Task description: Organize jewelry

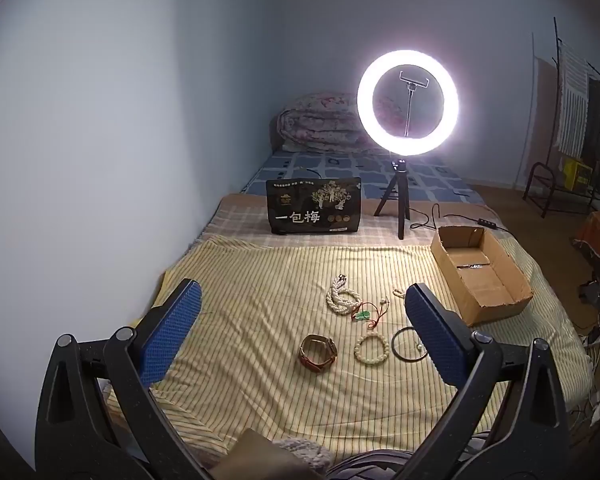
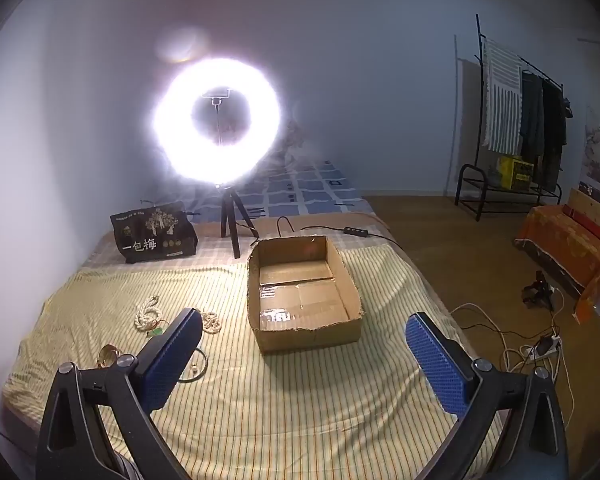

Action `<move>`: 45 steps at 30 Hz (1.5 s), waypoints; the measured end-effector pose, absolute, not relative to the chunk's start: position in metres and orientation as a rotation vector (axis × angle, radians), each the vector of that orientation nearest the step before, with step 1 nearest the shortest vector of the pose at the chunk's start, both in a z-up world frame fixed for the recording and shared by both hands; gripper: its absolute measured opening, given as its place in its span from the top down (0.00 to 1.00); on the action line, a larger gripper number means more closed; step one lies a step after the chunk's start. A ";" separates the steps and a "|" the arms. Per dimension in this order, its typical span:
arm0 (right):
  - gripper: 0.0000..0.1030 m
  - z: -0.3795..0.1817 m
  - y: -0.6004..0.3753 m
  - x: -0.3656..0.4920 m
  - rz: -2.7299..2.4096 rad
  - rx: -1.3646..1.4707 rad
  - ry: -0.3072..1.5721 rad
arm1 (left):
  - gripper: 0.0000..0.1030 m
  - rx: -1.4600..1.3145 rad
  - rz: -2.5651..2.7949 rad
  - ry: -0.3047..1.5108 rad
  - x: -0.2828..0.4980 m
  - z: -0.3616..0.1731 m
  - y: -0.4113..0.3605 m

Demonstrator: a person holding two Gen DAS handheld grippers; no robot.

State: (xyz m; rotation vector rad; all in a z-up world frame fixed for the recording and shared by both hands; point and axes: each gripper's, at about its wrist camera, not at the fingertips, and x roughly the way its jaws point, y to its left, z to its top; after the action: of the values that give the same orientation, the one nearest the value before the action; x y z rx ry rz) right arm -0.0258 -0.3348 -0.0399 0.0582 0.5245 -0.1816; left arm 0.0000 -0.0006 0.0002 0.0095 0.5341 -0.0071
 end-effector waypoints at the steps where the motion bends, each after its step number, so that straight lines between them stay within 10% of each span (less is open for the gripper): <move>1: 0.00 -0.040 -0.335 -0.026 -0.181 0.060 0.521 | 0.00 0.015 -0.010 0.533 0.000 0.000 -0.001; 45: 0.00 -0.036 -0.329 -0.029 -0.164 0.047 0.515 | 0.00 -0.001 0.013 0.473 -0.004 0.018 0.005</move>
State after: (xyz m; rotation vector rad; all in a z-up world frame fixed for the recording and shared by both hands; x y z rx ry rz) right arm -0.0287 -0.3291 -0.0361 0.0468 0.5153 -0.1639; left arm -0.0042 0.0047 0.0175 -0.0006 0.4731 0.0127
